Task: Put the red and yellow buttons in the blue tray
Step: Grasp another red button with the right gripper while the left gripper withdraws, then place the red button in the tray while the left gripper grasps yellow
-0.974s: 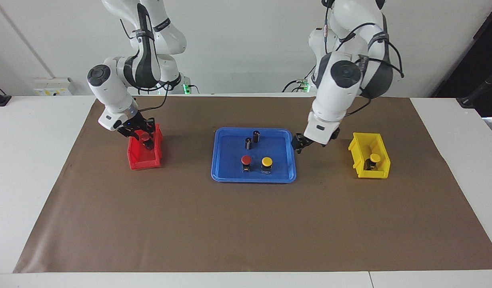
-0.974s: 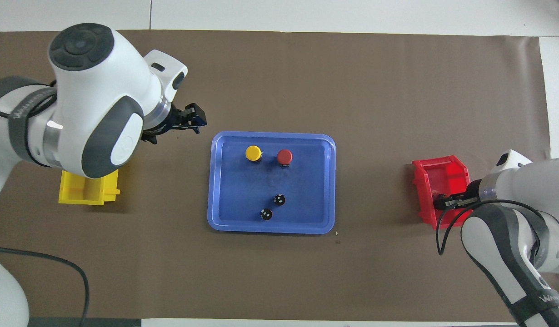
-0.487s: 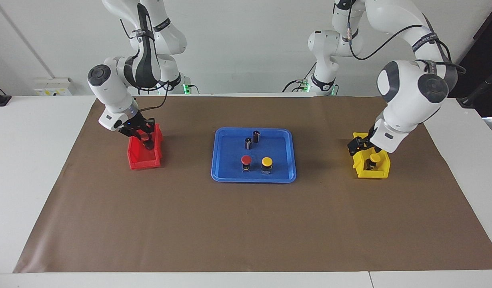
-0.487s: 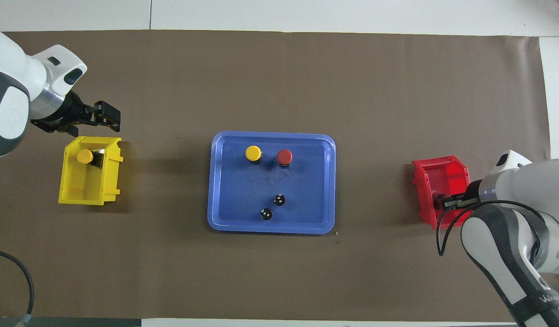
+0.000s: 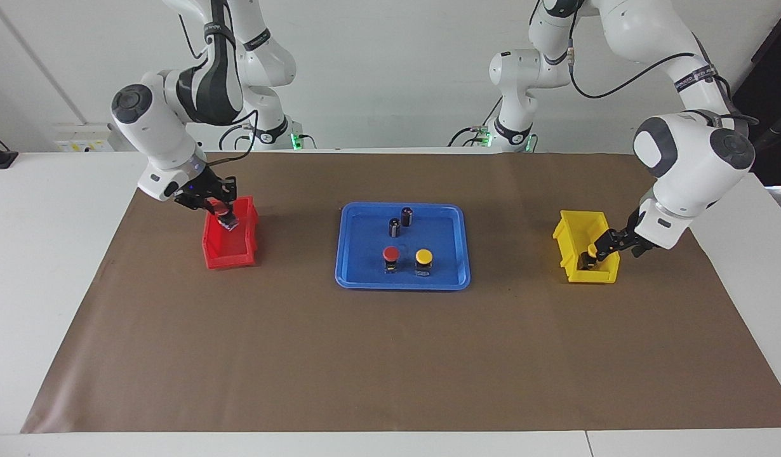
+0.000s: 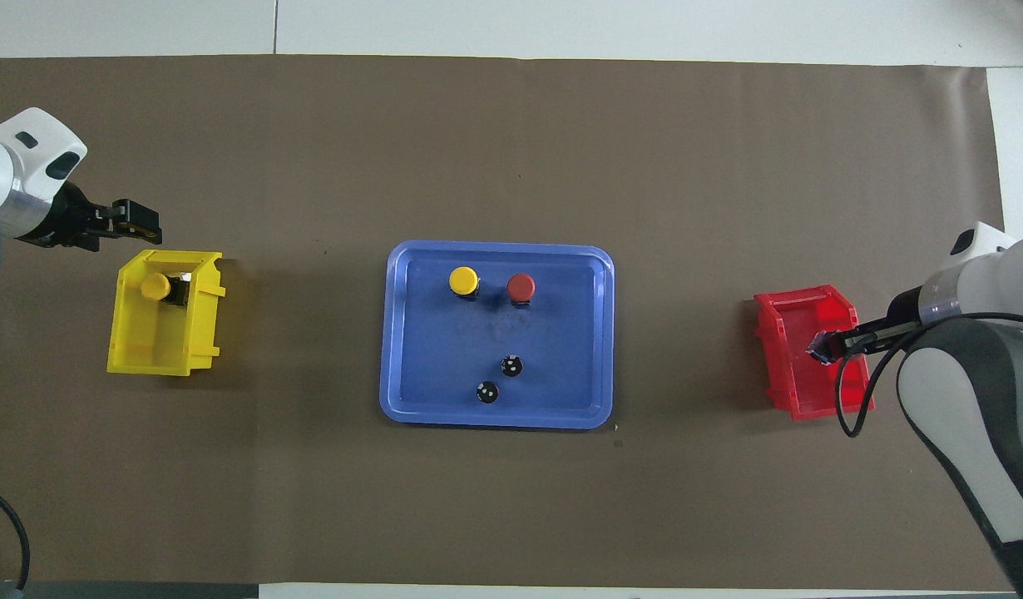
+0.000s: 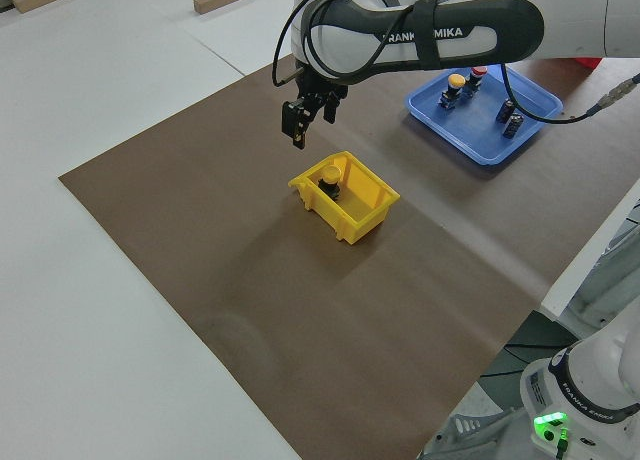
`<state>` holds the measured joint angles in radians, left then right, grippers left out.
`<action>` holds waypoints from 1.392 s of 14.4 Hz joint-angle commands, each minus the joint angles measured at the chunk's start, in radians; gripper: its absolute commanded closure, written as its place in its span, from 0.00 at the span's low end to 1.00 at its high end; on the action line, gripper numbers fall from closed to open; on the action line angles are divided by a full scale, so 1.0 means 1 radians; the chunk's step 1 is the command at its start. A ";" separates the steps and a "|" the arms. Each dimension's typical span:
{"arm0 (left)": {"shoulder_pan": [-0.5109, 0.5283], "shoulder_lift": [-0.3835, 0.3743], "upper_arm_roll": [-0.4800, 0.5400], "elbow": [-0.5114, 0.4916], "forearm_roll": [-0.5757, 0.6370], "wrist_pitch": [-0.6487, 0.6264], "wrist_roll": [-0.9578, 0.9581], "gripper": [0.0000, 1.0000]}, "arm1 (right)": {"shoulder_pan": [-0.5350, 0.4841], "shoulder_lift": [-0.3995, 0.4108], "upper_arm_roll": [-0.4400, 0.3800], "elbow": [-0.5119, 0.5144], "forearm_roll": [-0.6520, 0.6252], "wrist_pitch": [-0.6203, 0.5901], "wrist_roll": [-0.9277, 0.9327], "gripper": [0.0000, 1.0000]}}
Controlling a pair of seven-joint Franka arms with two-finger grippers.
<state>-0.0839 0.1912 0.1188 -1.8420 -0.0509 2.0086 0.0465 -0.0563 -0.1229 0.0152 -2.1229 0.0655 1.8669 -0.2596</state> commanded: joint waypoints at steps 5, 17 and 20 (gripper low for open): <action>0.006 -0.119 -0.010 -0.232 -0.009 0.152 0.021 0.28 | 0.289 0.193 0.011 0.366 0.011 -0.077 0.432 0.76; 0.006 -0.118 -0.010 -0.316 -0.009 0.249 0.022 0.29 | 0.513 0.399 0.012 0.321 0.013 0.221 0.600 0.75; 0.006 -0.119 -0.010 -0.329 -0.010 0.259 0.021 0.40 | 0.520 0.408 0.011 0.308 0.007 0.227 0.591 0.74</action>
<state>-0.0841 0.0988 0.1131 -2.1323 -0.0509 2.2335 0.0500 0.4667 0.2910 0.0300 -1.8020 0.0666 2.0837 0.3346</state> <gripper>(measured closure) 0.317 0.586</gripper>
